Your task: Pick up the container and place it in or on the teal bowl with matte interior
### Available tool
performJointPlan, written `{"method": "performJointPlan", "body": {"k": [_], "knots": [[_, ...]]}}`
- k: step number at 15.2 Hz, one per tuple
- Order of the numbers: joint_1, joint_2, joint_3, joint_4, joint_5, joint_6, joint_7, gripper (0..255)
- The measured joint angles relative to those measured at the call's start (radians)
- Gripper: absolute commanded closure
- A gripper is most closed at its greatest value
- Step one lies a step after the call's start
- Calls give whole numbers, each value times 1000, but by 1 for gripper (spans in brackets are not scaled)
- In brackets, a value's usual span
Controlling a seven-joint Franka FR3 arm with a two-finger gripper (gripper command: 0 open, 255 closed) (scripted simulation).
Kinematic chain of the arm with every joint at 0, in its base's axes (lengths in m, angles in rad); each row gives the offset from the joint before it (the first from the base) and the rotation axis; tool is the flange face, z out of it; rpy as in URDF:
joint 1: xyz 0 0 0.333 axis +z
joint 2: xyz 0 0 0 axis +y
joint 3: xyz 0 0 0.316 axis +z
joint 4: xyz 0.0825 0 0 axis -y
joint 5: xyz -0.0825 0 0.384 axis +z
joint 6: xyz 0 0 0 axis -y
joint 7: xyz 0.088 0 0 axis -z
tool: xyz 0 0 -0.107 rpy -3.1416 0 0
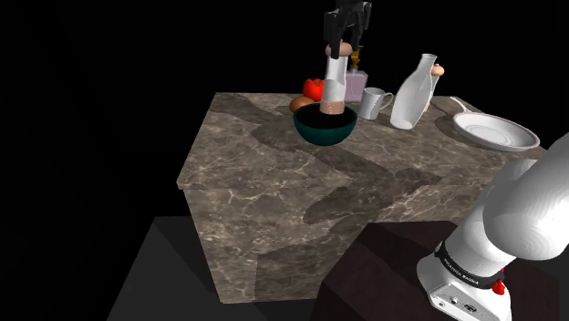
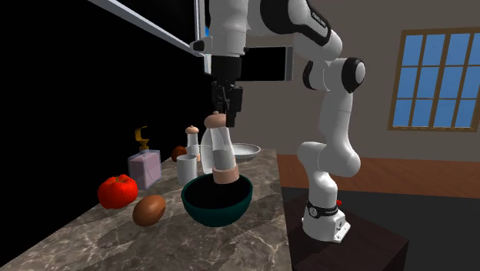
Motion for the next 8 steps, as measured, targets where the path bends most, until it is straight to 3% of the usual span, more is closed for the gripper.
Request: {"method": "performJointPlan", "body": {"k": [8], "knots": [[0, -20, -2, -70, 0, 53, 5, 255]]}}
